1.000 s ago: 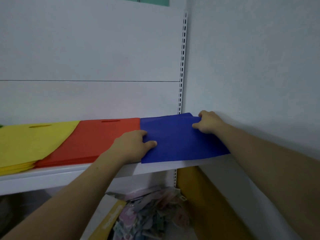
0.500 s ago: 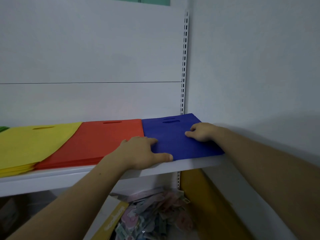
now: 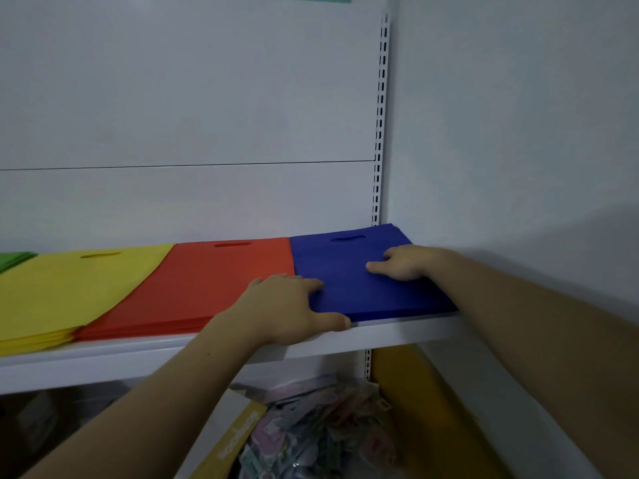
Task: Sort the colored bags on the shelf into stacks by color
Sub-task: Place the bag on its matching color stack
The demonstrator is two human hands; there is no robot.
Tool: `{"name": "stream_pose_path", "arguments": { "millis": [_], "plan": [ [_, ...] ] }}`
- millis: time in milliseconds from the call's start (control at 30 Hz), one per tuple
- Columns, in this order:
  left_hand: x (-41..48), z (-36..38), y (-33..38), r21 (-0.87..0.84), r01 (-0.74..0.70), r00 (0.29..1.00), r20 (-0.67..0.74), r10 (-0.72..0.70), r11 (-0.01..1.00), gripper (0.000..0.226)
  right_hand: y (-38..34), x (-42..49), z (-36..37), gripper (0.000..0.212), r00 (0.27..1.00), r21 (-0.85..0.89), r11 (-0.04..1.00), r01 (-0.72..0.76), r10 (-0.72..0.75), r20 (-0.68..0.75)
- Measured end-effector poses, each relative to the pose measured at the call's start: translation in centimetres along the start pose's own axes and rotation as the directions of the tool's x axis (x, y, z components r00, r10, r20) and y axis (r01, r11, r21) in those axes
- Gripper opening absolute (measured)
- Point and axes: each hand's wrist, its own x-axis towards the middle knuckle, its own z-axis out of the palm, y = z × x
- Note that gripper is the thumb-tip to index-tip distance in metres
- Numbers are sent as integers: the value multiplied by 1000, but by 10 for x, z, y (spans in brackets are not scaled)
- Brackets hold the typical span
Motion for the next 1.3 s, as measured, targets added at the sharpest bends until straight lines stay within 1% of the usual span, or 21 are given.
{"name": "stream_pose_path", "arguments": {
  "millis": [100, 200, 433, 567, 667, 767, 833, 1000, 1133, 1300],
  "plan": [
    [0, 3, -2, -15, -7, 1000, -18, 7, 1000, 84, 1, 1, -1, 77, 999, -24, 1000, -3, 2, -37],
    [0, 6, -5, -22, -12, 1000, 4, 12, 1000, 87, 3, 2, 1, 77, 998, -16, 1000, -6, 5, -69],
    [2, 6, -1, 8, 9, 1000, 22, -10, 1000, 87, 3, 5, 4, 74, 998, 0, 1000, 5, -5, -57],
    [2, 0, -4, -78, 8, 1000, 29, -6, 997, 88, 0, 6, 3, 74, 997, 5, 1000, 19, -19, -71],
    [-2, -6, -12, -119, 32, 999, 2, -32, 992, 87, -10, 1, 1, 74, 991, 10, 998, 59, -57, -122],
    [-12, -12, -25, -172, 41, 998, -47, -50, 984, 79, -30, -6, -1, 74, 984, 22, 994, 106, -101, -148],
    [-22, -17, -39, -190, 58, 995, -74, -73, 980, 76, -50, -11, -4, 74, 978, 27, 990, 136, -130, -161],
    [-69, -30, -95, -200, 146, 978, -120, -172, 969, 79, -124, -30, -6, 75, 954, -9, 972, 235, -233, -192],
    [-129, -41, -151, -223, 204, 955, -171, -244, 953, 74, -212, -48, 2, 77, 921, -33, 944, 329, -328, -209],
    [-216, -56, -237, -257, 294, 908, -226, -353, 920, 68, -340, -80, 18, 76, 862, -17, 885, 466, -458, -219]
  ]
}}
